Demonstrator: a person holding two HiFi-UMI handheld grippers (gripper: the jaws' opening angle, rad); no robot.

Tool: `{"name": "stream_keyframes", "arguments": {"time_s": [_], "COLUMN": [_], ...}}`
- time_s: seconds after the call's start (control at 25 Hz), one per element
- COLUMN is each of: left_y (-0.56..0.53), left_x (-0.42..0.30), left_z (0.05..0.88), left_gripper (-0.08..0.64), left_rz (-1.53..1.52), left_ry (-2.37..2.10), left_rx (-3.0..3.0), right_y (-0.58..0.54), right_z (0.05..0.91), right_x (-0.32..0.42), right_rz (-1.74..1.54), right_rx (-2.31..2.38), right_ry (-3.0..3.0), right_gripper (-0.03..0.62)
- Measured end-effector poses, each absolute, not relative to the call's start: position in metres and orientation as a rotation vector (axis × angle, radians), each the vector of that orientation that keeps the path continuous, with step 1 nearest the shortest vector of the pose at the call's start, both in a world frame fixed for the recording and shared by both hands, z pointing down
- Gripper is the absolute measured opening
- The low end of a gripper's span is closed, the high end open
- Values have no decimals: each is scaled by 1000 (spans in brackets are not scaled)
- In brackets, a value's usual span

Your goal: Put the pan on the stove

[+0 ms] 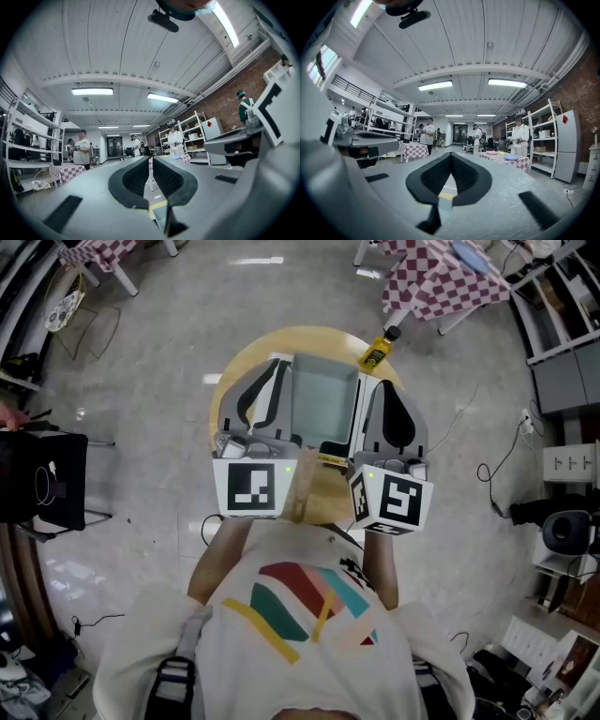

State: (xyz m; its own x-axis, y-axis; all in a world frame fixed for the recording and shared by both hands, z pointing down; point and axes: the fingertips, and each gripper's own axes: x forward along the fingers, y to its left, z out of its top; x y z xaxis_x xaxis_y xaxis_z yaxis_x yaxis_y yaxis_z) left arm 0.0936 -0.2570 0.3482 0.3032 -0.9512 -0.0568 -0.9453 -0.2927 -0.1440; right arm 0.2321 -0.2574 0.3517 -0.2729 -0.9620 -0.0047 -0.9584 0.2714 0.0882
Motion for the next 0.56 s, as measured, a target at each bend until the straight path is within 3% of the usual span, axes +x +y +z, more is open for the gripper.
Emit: {"name": "stream_keyframes", "arguments": {"time_s": [0.56], "left_y": [-259], "left_x": [91], "left_z": [343], "left_gripper": [8], "left_rz": [-25], "left_ry": [1752], "left_rx": [-2413], "right_y": [-259], "right_z": [347], "right_x": [231], "right_rz": [-146], "right_rx": [1875], "right_ry": [-2465], "right_gripper": [-2]}}
